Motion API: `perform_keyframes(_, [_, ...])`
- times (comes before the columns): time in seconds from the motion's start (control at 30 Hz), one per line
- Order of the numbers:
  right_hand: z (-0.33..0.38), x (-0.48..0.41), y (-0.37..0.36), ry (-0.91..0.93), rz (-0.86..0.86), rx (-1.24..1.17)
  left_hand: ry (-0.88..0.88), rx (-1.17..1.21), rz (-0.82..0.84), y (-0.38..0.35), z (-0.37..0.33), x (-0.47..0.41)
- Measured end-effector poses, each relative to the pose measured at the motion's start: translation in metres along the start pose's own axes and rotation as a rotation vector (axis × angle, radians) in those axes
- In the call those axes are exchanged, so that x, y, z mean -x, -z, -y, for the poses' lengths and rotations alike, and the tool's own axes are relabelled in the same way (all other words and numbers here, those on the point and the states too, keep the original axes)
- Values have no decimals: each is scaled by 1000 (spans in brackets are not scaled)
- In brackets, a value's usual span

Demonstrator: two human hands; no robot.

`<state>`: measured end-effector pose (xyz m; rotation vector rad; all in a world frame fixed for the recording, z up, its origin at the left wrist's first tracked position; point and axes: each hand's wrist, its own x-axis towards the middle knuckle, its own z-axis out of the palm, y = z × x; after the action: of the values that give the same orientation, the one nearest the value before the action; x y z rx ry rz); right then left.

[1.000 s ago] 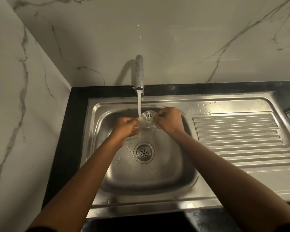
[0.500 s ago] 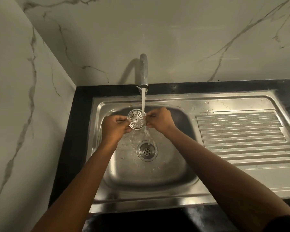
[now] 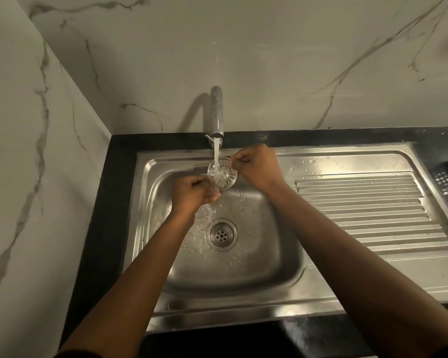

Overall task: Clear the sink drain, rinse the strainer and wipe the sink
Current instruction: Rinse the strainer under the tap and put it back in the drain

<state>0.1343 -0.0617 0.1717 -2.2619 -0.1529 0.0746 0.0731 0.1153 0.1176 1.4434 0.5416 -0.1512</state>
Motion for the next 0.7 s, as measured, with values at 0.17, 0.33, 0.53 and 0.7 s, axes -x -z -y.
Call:
perform_keyframes(0.17, [-29,13,-7,-174,28,-83,-141,-121,-2,1,-10,7])
perform_keyframes(0.33, [-28,18,-34,-256,123,-194,-260,-243,-42,21,-7,16])
perform_keyframes(0.53, [-4,5,-41,-130,174,-149,-150,-153,-147,44,8,18])
perform_keyframes(0.7, [6,-3,-30,-23,136,-61,-86,-115,-109,36,8,16])
